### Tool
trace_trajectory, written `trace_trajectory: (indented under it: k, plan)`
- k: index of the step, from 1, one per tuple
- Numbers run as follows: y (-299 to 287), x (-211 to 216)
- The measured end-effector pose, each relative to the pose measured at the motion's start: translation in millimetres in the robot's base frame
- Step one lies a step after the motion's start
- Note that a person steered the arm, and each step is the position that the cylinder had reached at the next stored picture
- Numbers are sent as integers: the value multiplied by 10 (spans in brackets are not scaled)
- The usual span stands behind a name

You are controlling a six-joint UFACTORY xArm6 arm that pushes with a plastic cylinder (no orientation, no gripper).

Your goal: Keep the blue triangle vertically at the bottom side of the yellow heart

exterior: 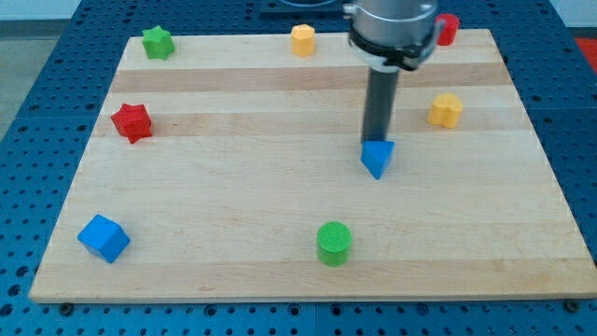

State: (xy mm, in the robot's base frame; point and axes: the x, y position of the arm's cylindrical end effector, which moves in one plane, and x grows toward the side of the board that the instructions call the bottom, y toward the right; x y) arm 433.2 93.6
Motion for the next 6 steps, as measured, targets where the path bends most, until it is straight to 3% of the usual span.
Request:
trace_trajectory:
  k: [2,3,5,6]
  plan:
    - [549,530]
    - [491,458]
    - [171,-129]
    - [-149,-89]
